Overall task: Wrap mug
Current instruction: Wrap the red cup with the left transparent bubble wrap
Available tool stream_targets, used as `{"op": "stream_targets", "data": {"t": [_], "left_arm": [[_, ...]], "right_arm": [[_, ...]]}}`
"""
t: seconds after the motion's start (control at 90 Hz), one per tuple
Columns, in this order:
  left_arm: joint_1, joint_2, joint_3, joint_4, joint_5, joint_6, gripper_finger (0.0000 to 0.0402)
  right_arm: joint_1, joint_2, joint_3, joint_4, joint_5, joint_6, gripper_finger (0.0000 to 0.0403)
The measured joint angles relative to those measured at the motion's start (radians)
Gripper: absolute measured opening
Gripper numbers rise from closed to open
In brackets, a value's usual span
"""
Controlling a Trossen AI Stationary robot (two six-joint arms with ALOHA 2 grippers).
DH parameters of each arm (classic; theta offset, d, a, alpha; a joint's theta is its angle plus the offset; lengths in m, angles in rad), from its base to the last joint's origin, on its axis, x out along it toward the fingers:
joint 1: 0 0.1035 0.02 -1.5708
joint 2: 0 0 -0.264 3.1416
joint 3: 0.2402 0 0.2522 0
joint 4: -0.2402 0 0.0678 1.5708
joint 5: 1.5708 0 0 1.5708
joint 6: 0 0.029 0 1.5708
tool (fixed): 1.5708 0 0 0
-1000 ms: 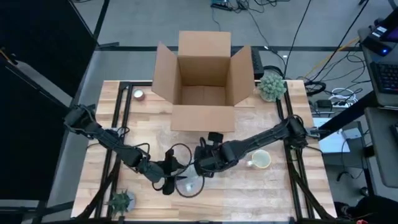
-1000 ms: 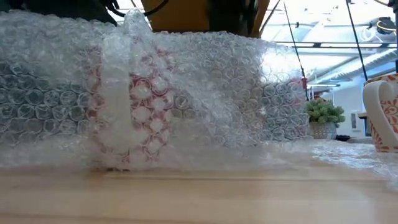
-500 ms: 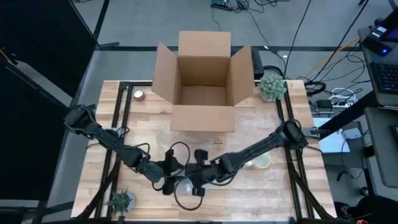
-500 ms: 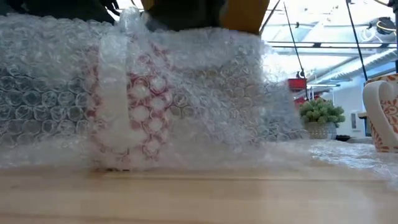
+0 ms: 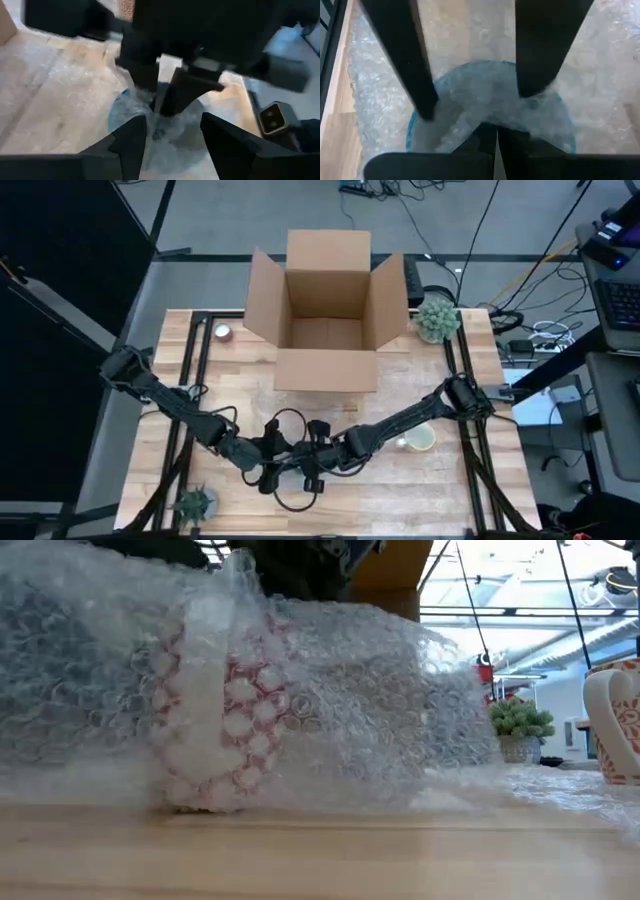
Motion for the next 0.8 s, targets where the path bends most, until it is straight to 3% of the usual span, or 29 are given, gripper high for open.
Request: {"op": "stream_targets", "data": {"t": [0.233, 0.356, 0.433, 0.589, 0.8], "left_arm": [[-0.032, -0.157, 0.067, -0.310, -0.018, -0.084, 0.0180], [-0.042, -0.195, 0.066, -0.551, -0.113, -0.193, 0.0180], [-0.042, -0.189, 0.043, -0.622, -0.184, -0.229, 0.0180], [-0.031, -0.134, -0.015, -0.538, -0.184, -0.216, 0.0180], [-0.030, -0.051, -0.015, -0.085, -0.159, -0.006, 0.0180]], "right_arm": [[0.000, 0.002, 0.000, -0.003, -0.004, -0.003, 0.0000], [0.000, 0.002, -0.001, 0.002, -0.004, -0.011, 0.0000], [0.000, 0.002, -0.001, 0.009, -0.005, -0.024, 0.0000], [0.002, 0.003, -0.001, 0.023, -0.005, -0.037, 0.0000], [0.002, 0.003, -0.001, 0.036, -0.004, -0.039, 0.0000]]}}
